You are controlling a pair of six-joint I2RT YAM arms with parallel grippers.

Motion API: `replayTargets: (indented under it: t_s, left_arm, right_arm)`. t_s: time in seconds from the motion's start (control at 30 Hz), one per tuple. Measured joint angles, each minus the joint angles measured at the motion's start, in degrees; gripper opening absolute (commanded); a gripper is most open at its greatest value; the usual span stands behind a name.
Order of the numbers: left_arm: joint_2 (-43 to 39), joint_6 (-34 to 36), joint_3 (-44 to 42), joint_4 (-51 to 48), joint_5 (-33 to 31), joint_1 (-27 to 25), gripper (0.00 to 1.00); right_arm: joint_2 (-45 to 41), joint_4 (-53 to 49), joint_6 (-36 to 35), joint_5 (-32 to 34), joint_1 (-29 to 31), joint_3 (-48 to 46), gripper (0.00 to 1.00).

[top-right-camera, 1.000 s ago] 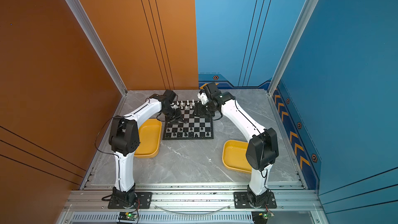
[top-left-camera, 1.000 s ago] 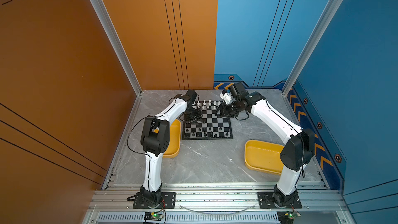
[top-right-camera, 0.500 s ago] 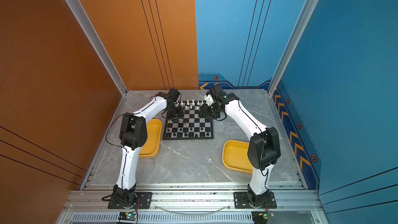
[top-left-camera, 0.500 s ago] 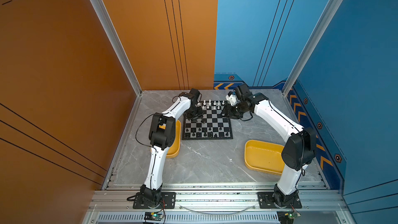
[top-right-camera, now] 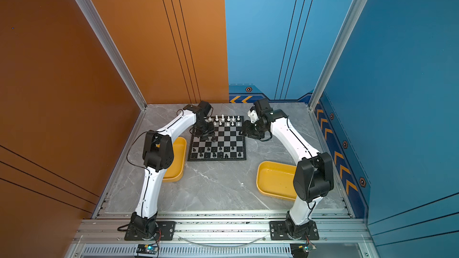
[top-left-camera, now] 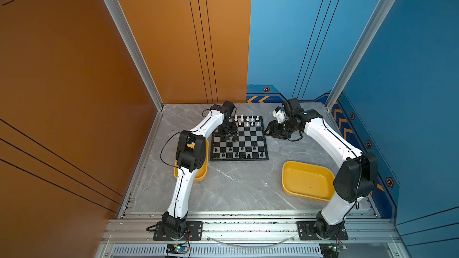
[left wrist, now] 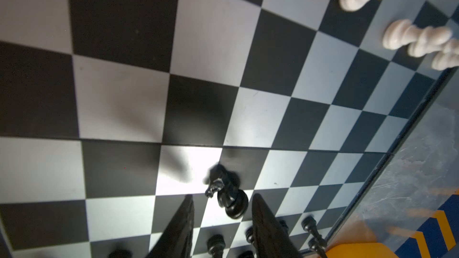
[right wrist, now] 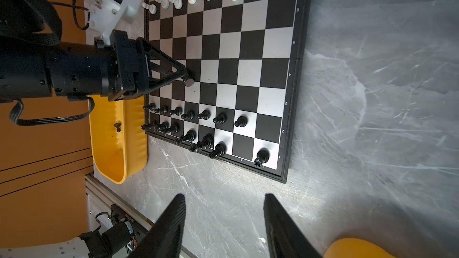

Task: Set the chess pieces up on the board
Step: 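Close the left gripper on the black knight while the right gripper draws back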

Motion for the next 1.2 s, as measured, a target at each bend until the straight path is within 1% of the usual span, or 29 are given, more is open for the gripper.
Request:
replayTargets:
  t_s: [0.1, 0.2, 0.47, 0.7, 1.2]
  left_arm:
    - [2.6, 0.2, 3.1, -2.1, -1.4, -0.6, 0.40]
    - [3.3, 0.2, 5.1, -3.8, -2.7, -1.1, 0.40]
    - [3.7, 0.2, 5.4, -5.4, -4.7, -1.4, 0.38]
    - [3.8, 0.2, 5.4, -5.7, -5.4, -1.4, 0.32]
    - [5.9, 0.2, 9.2, -7.9, -5.7, -0.9, 0.31]
  right_arm:
    - [-0.8, 0.0, 0.0, 0.0, -0.5, -1.2, 0.54]
    - [-2.3, 0.3, 0.0, -0.2, -1.0, -2.8, 0.55]
    - [-6.7, 1.6, 0.0, -0.2, -2.5, -6.7, 0.54]
    - [-8.4, 2.2, 0.1, -0.2, -3.9, -9.0, 0.54]
    - [-8.9, 3.0, 0.3, -1.4, -4.0, -9.5, 0.54]
